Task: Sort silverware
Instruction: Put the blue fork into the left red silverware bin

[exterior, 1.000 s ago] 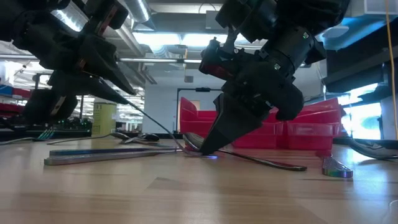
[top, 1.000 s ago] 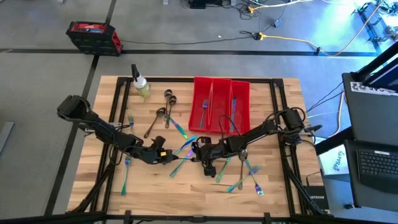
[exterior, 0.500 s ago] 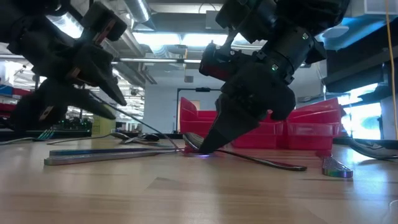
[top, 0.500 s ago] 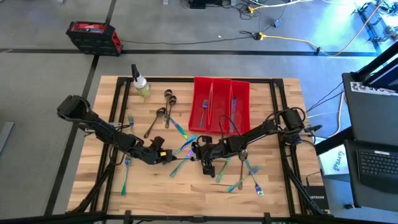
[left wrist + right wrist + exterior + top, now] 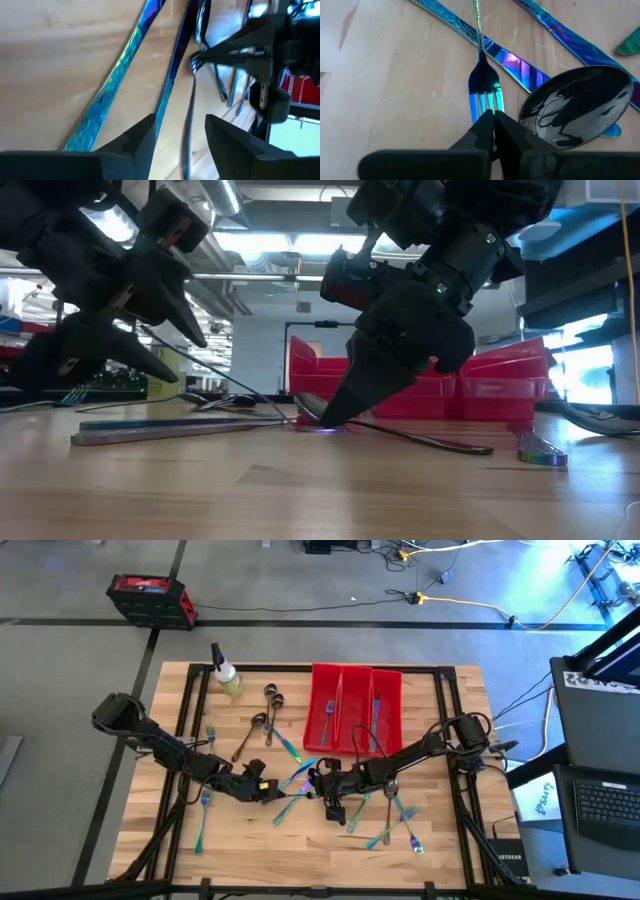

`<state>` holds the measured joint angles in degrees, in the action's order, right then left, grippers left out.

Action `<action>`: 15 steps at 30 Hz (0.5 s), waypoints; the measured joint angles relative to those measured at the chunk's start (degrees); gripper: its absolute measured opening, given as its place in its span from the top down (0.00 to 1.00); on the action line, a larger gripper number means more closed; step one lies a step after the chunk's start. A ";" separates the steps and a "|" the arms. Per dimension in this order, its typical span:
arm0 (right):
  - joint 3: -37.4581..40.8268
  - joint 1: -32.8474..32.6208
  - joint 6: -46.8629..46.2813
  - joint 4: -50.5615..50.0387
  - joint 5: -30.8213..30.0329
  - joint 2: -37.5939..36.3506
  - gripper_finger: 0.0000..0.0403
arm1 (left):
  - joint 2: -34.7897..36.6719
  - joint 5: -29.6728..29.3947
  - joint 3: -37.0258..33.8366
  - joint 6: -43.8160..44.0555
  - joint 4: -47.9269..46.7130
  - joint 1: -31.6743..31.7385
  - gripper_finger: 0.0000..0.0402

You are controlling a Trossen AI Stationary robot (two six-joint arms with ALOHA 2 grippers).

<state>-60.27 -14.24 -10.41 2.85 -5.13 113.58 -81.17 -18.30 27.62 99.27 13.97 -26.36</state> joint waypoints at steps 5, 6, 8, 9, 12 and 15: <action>0.00 -0.04 0.15 0.00 -2.05 0.00 1.00 | 0.00 1.35 0.00 0.47 -0.24 -0.15 0.61; 0.00 -0.04 0.15 0.00 -2.20 0.00 1.00 | 0.00 1.37 0.00 0.81 -0.18 -0.10 0.61; 0.00 -0.04 0.17 0.00 -2.28 0.00 1.00 | 0.00 1.37 0.00 1.85 -0.12 -0.09 0.61; 0.00 -0.04 0.17 0.00 -2.29 0.00 1.00 | 0.00 1.35 0.00 2.38 -0.16 -0.12 0.61; 0.00 -0.04 0.17 0.00 -2.29 0.00 1.00 | 0.00 1.36 0.00 4.08 -0.01 -0.12 0.61; 0.00 -0.04 -0.10 0.00 -2.23 0.00 1.00 | 0.00 1.43 0.00 4.85 0.00 -0.27 0.61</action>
<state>-60.27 -14.28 -10.51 2.85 -7.36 113.58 -81.17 -16.87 27.62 104.12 13.96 -26.63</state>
